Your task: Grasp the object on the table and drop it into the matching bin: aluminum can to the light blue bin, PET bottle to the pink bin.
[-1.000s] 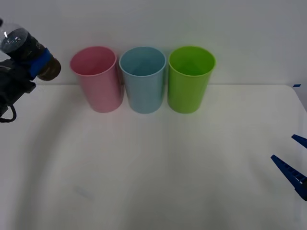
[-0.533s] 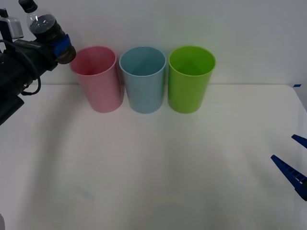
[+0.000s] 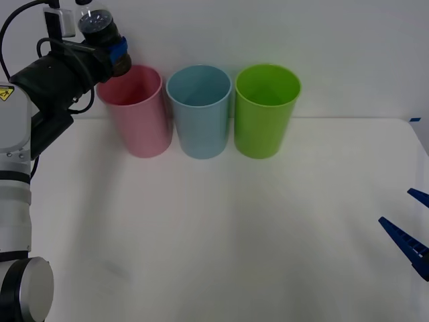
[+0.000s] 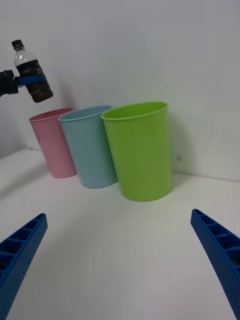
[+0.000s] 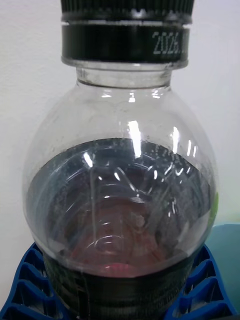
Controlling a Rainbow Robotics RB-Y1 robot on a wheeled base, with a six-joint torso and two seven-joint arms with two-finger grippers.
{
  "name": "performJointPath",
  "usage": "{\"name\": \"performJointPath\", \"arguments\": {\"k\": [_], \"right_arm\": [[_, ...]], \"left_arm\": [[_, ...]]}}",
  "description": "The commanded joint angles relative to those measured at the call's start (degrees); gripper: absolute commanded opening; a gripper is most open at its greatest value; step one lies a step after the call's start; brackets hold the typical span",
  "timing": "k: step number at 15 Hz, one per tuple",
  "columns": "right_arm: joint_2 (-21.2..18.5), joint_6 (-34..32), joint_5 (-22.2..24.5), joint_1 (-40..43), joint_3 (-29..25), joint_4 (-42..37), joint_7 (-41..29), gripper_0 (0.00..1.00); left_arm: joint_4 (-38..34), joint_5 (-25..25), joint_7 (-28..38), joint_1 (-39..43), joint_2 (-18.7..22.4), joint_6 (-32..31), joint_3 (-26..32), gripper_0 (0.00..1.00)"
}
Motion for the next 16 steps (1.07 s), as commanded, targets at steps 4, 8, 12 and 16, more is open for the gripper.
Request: {"name": "performJointPath", "arguments": {"k": [4, 8, 12, 16], "right_arm": [[0.00, 0.00, 0.00, 0.00, 0.00, 0.00, 0.00, 1.00], [0.00, 0.00, 0.00, 0.00, 0.00, 0.00, 0.00, 1.00], [0.00, 0.00, 0.00, 0.00, 0.00, 0.00, 0.00, 1.00], [0.00, 0.00, 0.00, 0.00, 0.00, 0.00, 0.00, 1.00]], "left_arm": [[0.00, -1.56, 0.14, -0.36, -1.17, 1.51, -0.98, 0.04], [0.00, -1.39, 0.14, -0.36, -1.09, 1.51, -0.89, 1.00], [0.00, -0.95, 0.49, -0.36, -1.09, 1.51, -0.72, 1.00], [0.00, 2.92, -0.04, 0.78, -1.00, 1.51, -0.72, 1.00]]}}
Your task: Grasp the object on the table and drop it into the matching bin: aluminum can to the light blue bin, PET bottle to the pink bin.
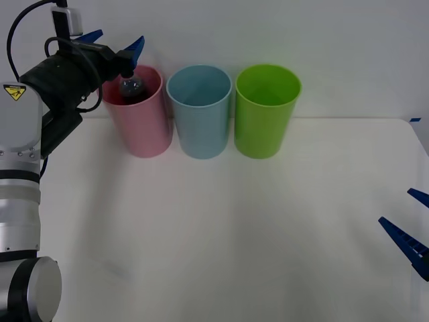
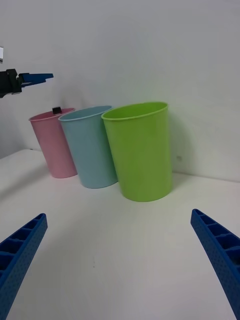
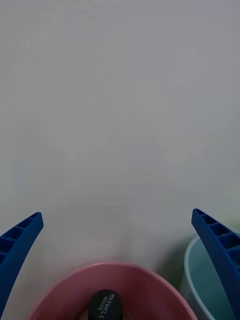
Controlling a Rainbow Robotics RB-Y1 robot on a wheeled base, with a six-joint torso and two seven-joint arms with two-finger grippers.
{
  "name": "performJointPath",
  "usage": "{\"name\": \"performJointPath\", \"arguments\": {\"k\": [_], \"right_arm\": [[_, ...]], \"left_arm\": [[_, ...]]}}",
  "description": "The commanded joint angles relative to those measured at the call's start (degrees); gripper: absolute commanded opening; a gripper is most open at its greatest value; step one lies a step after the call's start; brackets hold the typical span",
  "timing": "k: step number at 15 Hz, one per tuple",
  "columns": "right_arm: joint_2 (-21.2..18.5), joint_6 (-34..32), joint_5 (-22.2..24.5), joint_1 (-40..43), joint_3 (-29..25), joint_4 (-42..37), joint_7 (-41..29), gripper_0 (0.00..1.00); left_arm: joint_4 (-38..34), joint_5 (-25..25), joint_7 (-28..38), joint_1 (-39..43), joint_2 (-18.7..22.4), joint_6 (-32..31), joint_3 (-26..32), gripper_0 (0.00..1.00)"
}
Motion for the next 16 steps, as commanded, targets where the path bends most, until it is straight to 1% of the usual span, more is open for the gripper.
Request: {"name": "performJointPath", "arguments": {"k": [1, 3, 4, 7, 13, 16], "right_arm": [[0.00, 0.00, 0.00, 0.00, 0.00, 0.00, 0.00, 1.00], [0.00, 0.00, 0.00, 0.00, 0.00, 0.00, 0.00, 1.00], [0.00, 0.00, 0.00, 0.00, 0.00, 0.00, 0.00, 1.00], [0.00, 0.00, 0.00, 0.00, 0.00, 0.00, 0.00, 1.00], [0.00, 0.00, 0.00, 0.00, 0.00, 0.00, 0.00, 1.00], [0.00, 0.00, 0.00, 0.00, 0.00, 0.00, 0.00, 1.00]], "left_arm": [[0.00, 3.85, -1.04, 1.45, 0.27, -0.03, -0.05, 1.00], [-0.09, 7.19, -2.89, 2.77, 1.24, -0.03, -0.31, 1.00], [-0.09, 10.00, -4.47, 3.83, 2.12, -0.03, -0.58, 1.00], [-2.55, 14.75, -5.00, 7.25, 4.14, -0.38, -1.02, 1.00], [-10.99, 24.68, -6.23, 17.80, 7.39, -1.00, -1.02, 1.00], [-15.91, 28.98, -7.37, 24.22, 8.09, -1.70, 0.39, 1.00]]}}
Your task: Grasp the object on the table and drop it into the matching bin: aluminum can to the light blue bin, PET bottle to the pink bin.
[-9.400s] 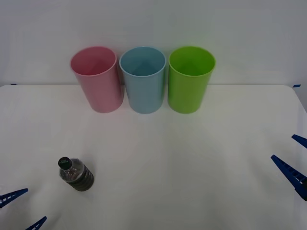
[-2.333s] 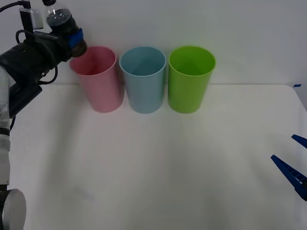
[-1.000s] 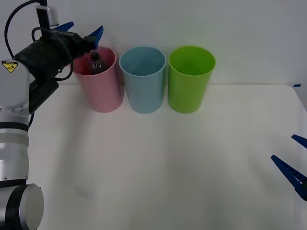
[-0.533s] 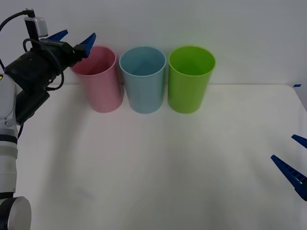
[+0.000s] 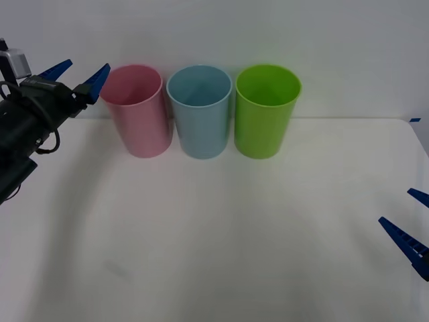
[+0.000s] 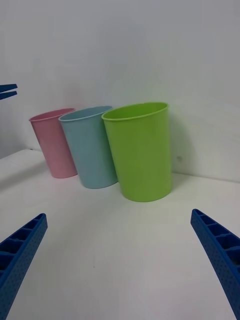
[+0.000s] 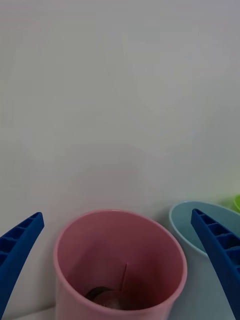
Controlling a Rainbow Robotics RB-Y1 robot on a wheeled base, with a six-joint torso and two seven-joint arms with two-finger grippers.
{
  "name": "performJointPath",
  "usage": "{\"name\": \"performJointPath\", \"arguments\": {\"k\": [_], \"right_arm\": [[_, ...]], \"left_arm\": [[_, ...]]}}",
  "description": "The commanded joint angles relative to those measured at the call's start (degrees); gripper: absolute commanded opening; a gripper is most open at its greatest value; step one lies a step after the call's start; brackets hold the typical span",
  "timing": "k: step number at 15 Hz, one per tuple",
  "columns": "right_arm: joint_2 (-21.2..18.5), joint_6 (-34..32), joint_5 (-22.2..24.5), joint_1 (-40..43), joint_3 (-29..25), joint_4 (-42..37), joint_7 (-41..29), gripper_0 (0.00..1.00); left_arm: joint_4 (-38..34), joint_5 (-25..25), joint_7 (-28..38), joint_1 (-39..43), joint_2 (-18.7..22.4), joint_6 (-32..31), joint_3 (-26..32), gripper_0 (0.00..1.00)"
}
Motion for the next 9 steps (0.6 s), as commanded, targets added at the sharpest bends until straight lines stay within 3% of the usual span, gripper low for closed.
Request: {"name": "performJointPath", "arguments": {"k": [1, 9], "right_arm": [[0.00, 0.00, 0.00, 0.00, 0.00, 0.00, 0.00, 1.00], [0.00, 0.00, 0.00, 0.00, 0.00, 0.00, 0.00, 1.00]], "left_arm": [[-4.41, 3.28, -1.20, 5.86, 0.30, -1.37, 1.84, 1.00], [-9.50, 15.94, -13.68, 22.99, 1.71, -10.25, 7.81, 1.00]]}}
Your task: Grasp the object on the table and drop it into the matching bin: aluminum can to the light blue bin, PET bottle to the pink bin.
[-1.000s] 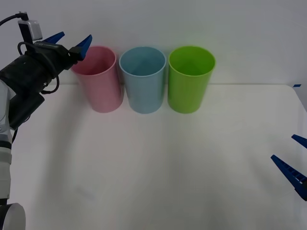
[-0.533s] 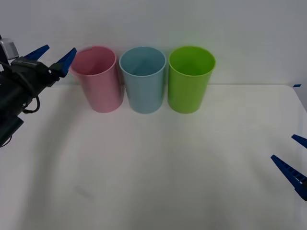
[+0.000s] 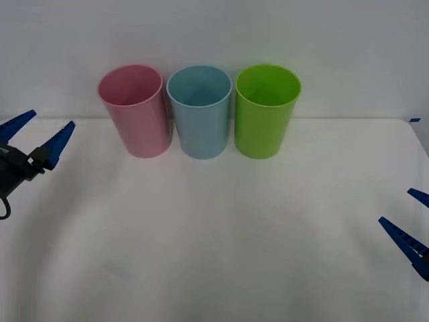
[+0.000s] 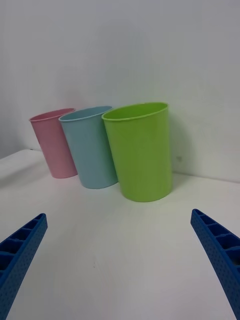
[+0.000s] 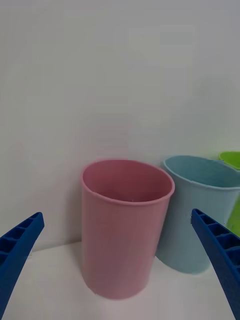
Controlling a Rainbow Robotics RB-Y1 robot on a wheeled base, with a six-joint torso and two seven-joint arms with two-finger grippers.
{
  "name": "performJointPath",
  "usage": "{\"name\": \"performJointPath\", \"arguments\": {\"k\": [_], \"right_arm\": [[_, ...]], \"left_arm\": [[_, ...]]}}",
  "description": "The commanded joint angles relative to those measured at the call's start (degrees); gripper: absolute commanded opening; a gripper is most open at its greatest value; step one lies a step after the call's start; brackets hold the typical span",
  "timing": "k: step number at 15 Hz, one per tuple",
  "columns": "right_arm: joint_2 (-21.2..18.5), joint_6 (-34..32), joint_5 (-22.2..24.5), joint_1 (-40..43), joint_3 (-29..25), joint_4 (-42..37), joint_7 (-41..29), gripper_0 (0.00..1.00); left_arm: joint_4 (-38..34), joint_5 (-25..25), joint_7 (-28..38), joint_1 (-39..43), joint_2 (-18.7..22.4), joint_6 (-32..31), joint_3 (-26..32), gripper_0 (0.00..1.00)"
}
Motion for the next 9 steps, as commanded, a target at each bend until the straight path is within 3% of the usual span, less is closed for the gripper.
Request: {"name": "performJointPath", "arguments": {"k": [1, 3, 9], "right_arm": [[0.00, 0.00, 0.00, 0.00, 0.00, 0.00, 0.00, 1.00], [0.00, 0.00, 0.00, 0.00, 0.00, 0.00, 0.00, 1.00], [0.00, 0.00, 0.00, 0.00, 0.00, 0.00, 0.00, 1.00]], "left_arm": [[-0.24, 5.19, -4.71, 5.48, 1.81, -2.50, 0.94, 1.00], [-0.24, 8.88, -6.03, 9.70, 3.39, -5.31, 1.82, 1.00], [-0.24, 13.10, -8.49, 18.32, 4.01, -16.30, 8.67, 1.00]]}}
